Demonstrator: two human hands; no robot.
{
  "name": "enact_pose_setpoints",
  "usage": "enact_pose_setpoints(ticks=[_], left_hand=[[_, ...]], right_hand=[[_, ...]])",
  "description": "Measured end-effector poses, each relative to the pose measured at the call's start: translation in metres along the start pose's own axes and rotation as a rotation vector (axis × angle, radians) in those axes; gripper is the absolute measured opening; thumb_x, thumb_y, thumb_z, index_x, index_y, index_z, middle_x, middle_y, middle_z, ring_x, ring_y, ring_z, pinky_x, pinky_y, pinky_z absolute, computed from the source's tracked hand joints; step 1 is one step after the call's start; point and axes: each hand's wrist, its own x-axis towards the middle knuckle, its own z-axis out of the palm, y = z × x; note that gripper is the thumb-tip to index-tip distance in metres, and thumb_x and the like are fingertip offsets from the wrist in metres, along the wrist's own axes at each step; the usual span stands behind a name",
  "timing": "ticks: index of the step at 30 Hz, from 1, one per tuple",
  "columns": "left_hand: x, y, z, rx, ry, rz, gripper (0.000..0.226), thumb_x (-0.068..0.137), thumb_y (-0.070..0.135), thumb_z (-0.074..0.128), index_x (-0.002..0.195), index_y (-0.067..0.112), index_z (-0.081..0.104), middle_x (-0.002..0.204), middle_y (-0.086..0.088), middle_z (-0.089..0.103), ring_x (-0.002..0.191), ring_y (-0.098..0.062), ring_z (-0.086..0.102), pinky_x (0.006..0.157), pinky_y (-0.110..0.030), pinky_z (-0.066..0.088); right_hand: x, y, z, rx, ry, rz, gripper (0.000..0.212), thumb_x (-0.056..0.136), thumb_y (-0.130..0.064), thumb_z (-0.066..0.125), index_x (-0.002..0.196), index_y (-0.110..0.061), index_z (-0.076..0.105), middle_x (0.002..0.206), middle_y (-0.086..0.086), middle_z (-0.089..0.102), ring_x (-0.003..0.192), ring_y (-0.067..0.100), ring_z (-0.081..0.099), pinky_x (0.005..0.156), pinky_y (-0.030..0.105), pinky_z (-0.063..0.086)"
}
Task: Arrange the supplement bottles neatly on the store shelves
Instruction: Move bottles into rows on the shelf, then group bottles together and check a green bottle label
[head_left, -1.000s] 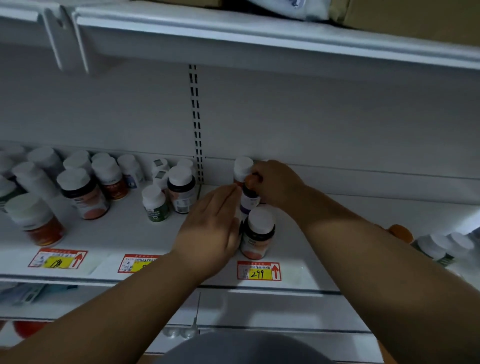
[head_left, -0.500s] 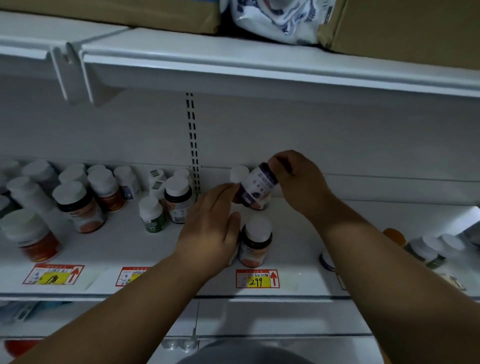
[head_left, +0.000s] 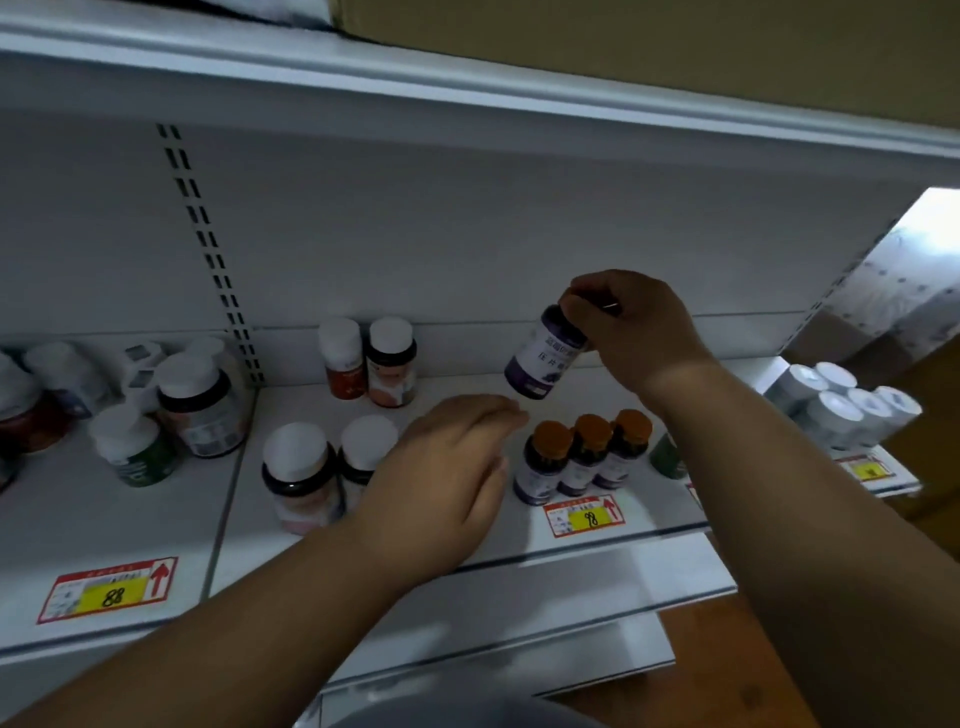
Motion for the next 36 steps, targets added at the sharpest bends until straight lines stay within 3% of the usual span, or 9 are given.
enact_pose_setpoints(ticks=[3,7,10,13,17,20,25,28,36], left_hand=[[0.008,0.016,0.036,0.049,-0.045,0.026,0.044,0.085,0.015,0.049,0.129,0.01,0.057,0.129,-0.006,0.057,0.116,-0.022,0.053,0.099,-0.034,0.043],[0.018,0.036,0.081,0.221,-0.069,-0.112,0.052,0.081,0.022,0.043,0.128,0.006,0.058,0.13,-0.009,0.058,0.115,-0.026,0.056,0.099,-0.037,0.046],[0.021,0.043,0.104,0.305,-0.085,-0.234,0.056,0.079,0.023,0.041,0.129,0.003,0.057,0.129,-0.013,0.058,0.114,-0.029,0.057,0.098,-0.04,0.047],[0.021,0.05,0.116,0.356,-0.066,-0.307,0.056,0.08,0.02,0.04,0.13,0.002,0.056,0.133,-0.014,0.056,0.119,-0.029,0.054,0.103,-0.038,0.042],[0.02,0.058,0.118,0.39,-0.045,-0.364,0.056,0.078,0.014,0.041,0.131,0.004,0.056,0.136,-0.012,0.055,0.122,-0.026,0.053,0.107,-0.032,0.036],[0.023,0.059,0.116,0.405,-0.052,-0.372,0.057,0.076,0.013,0.039,0.13,0.006,0.057,0.133,-0.01,0.057,0.121,-0.026,0.054,0.106,-0.032,0.037],[0.026,0.061,0.115,0.401,-0.047,-0.39,0.056,0.074,0.013,0.04,0.127,0.009,0.059,0.13,-0.007,0.059,0.117,-0.025,0.056,0.099,-0.035,0.045],[0.026,0.062,0.115,0.407,-0.054,-0.406,0.057,0.074,0.015,0.038,0.127,0.011,0.058,0.131,-0.005,0.058,0.118,-0.023,0.055,0.099,-0.034,0.044],[0.022,0.063,0.114,0.427,-0.103,-0.412,0.062,0.076,0.018,0.036,0.135,0.012,0.051,0.138,-0.006,0.053,0.125,-0.023,0.05,0.106,-0.033,0.037]], right_hand=[[0.015,0.016,-0.015,-0.106,-0.1,-0.053,0.024,0.09,-0.032,0.063,0.108,-0.016,0.065,0.107,-0.001,0.065,0.095,0.018,0.064,0.088,0.041,0.054],[0.034,0.031,-0.01,-0.237,-0.313,-0.123,0.035,0.088,-0.024,0.066,0.101,0.008,0.065,0.106,0.026,0.065,0.096,0.037,0.062,0.084,0.052,0.052],[0.044,0.044,0.004,-0.281,-0.469,-0.184,0.036,0.084,-0.022,0.07,0.103,0.009,0.065,0.109,0.025,0.065,0.099,0.035,0.062,0.083,0.045,0.052],[0.049,0.057,0.019,-0.247,-0.601,-0.211,0.03,0.08,-0.018,0.072,0.098,0.006,0.067,0.106,0.021,0.067,0.089,0.028,0.064,0.07,0.031,0.047],[0.05,0.069,0.033,-0.258,-0.738,-0.264,0.031,0.077,-0.022,0.077,0.094,0.003,0.068,0.102,0.018,0.067,0.077,0.012,0.056,0.066,0.027,0.043],[0.053,0.075,0.036,-0.252,-0.784,-0.302,0.032,0.076,-0.027,0.079,0.093,-0.001,0.071,0.098,0.011,0.069,0.078,0.011,0.058,0.065,0.024,0.045],[0.063,0.082,0.036,-0.245,-0.808,-0.299,0.01,0.086,-0.028,0.071,0.09,-0.018,0.07,0.092,0.002,0.072,0.079,0.015,0.07,0.075,0.032,0.058],[0.065,0.083,0.033,-0.258,-0.817,-0.306,0.006,0.089,-0.025,0.068,0.092,-0.019,0.068,0.092,0.002,0.072,0.077,0.014,0.071,0.067,0.026,0.055],[0.067,0.072,0.04,-0.328,-0.868,-0.322,0.012,0.09,-0.022,0.066,0.099,-0.015,0.07,0.099,0.006,0.071,0.082,0.018,0.07,0.078,0.034,0.058]])
